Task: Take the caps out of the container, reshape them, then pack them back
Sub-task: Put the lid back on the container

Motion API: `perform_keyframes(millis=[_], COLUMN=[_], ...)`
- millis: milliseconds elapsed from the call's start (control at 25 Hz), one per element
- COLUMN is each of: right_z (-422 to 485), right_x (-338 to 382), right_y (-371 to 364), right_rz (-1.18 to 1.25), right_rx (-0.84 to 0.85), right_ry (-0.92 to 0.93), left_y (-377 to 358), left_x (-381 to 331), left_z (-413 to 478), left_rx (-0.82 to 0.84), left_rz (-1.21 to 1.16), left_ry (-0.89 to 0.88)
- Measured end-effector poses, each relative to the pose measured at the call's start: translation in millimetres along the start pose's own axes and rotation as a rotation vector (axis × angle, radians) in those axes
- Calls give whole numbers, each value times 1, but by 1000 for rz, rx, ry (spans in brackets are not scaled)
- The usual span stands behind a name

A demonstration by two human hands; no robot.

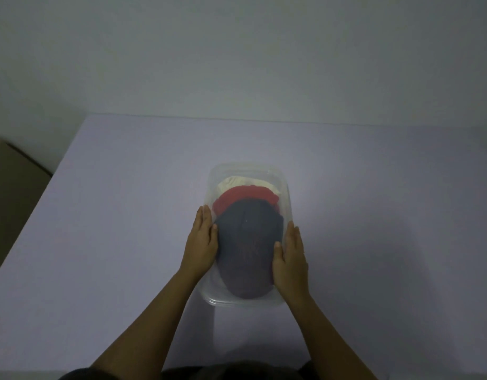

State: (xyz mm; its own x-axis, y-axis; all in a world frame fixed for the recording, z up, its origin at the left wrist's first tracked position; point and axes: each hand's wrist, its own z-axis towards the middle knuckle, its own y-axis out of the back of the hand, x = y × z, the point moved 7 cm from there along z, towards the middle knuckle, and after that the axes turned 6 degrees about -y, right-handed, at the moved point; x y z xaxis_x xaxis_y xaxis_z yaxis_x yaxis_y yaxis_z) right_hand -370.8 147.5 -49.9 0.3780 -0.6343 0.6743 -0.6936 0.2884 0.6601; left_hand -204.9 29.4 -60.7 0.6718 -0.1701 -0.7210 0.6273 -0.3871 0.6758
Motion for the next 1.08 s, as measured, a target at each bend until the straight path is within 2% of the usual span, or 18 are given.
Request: perform_keyframes(millis=[520, 680, 800, 1000, 1080], right_z=[17, 17, 16, 11, 11], right_x=[-7, -6, -7, -10, -9], right_y=[-2, -1, 1, 3, 3], right_rz=[-29, -41, 14, 194, 191], right_rx=[-29, -39, -56, 5, 26], right_ry=[-47, -66, -84, -148, -158], left_y=[-5, 0, 4, 35, 35], left_x=[-4, -3, -5, -7, -9], left_z=[10, 12, 13, 28, 42], left_rx=[-27, -37, -54, -236, -195], left_rz=[65, 227, 334, 213, 242], left_ry=[-8, -13, -45, -28, -32])
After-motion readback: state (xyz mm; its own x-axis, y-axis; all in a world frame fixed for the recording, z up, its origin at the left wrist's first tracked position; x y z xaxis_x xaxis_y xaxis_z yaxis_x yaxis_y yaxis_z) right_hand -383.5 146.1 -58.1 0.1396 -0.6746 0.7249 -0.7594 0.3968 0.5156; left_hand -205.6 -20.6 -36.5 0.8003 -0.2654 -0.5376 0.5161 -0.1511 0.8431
